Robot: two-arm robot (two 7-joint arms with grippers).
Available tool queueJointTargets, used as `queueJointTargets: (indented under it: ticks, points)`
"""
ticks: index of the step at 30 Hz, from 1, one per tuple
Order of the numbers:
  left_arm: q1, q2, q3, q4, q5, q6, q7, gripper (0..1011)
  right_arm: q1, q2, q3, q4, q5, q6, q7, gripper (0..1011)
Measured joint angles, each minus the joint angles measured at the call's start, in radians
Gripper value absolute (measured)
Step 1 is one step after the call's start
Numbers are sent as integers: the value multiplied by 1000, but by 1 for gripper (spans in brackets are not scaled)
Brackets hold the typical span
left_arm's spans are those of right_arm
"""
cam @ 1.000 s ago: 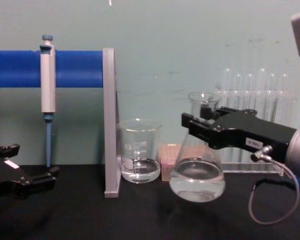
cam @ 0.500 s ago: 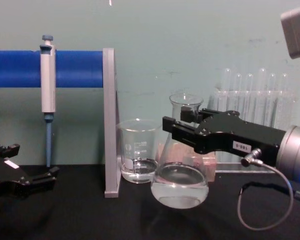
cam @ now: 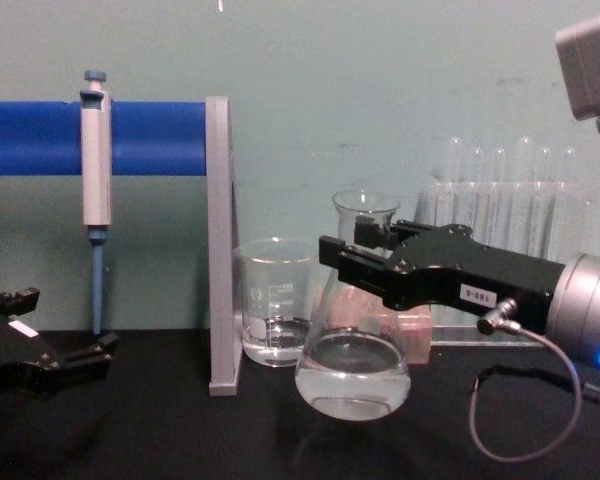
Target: Grasp the erlenmeyer flask with one hand, shake it three times, then place it back.
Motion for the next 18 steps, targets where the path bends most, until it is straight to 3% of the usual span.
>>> queueJointTargets:
  ticks: [18]
  points:
    - [0, 0, 0, 0, 0, 0, 0, 1001, 56, -15, -28, 94, 25, -30, 36, 452]
